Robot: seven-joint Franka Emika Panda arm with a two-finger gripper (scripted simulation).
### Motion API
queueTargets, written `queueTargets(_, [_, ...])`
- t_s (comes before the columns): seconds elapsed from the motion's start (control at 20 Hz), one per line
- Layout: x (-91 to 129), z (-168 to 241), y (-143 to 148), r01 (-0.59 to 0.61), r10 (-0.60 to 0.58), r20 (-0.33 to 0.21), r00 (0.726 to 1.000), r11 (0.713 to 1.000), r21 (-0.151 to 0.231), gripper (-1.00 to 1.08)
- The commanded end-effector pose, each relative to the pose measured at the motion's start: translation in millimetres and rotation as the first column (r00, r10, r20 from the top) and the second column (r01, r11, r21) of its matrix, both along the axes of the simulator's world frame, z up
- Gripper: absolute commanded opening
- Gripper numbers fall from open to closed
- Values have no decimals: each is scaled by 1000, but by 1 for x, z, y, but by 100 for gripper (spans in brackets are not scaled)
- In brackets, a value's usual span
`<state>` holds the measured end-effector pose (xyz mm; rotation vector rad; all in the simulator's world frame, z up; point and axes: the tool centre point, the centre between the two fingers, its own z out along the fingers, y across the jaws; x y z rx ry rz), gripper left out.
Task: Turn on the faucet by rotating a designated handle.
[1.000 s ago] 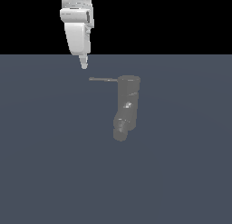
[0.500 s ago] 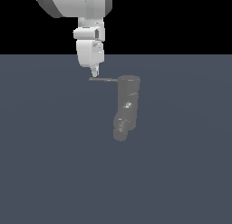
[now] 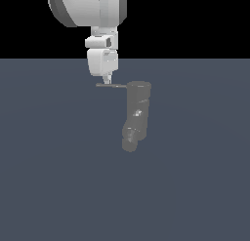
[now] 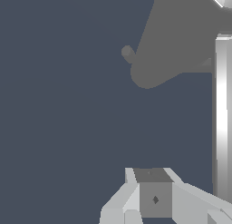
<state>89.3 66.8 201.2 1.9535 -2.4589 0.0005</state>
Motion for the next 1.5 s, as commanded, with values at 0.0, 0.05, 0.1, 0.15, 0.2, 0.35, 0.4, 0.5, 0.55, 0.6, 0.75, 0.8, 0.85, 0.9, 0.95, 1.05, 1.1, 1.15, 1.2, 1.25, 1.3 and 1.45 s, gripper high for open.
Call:
queueTargets(0.0, [1,0,0,3,-3,1,1000,1000,0,-100])
queueTargets(0.05, [1,0,0,3,-3,1,1000,1000,0,-100])
queueTargets(0.1, [1,0,0,3,-3,1,1000,1000,0,-100])
queueTargets(0.15, [0,0,0,3,-3,0,1000,1000,1,-100])
queueTargets(0.2, [-2,0,0,3,-3,0,1000,1000,1,-100])
queueTargets(0.35, [-10,0,2,3,-3,0,1000,1000,1,-100])
queueTargets(0.4, [-13,0,2,3,-3,0,1000,1000,1,-100])
queueTargets(0.5, [-19,0,4,3,-3,0,1000,1000,1,-100])
queueTargets(0.55, [-22,0,4,3,-3,0,1000,1000,1,-100])
queueTargets(0.6, [-24,0,5,3,-3,0,1000,1000,1,-100])
queueTargets(0.75, [-33,0,7,3,-3,0,1000,1000,1,-100])
queueTargets(0.8, [-36,0,7,3,-3,0,1000,1000,1,-100])
queueTargets(0.85, [-39,0,8,3,-3,0,1000,1000,1,-100])
queueTargets(0.9, [-42,0,8,3,-3,0,1000,1000,1,-100])
queueTargets(0.95, [-45,0,9,3,-3,1,1000,1000,1,-100])
queueTargets(1.05, [-51,0,10,3,-3,1,1000,1000,1,-100])
queueTargets(1.1, [-54,0,11,3,-3,1,1000,1000,1,-100])
queueTargets(1.15, [-57,0,11,3,-3,1,1000,1000,1,-100])
queueTargets(1.2, [-60,0,12,3,-3,1,1000,1000,1,-100])
queueTargets(1.25, [-63,0,13,3,-3,1,1000,1000,1,-100])
queueTargets(1.3, [-66,0,13,3,-3,1,1000,1000,1,-100])
queueTargets(1.45, [-75,0,15,3,-3,1,1000,1000,1,-100])
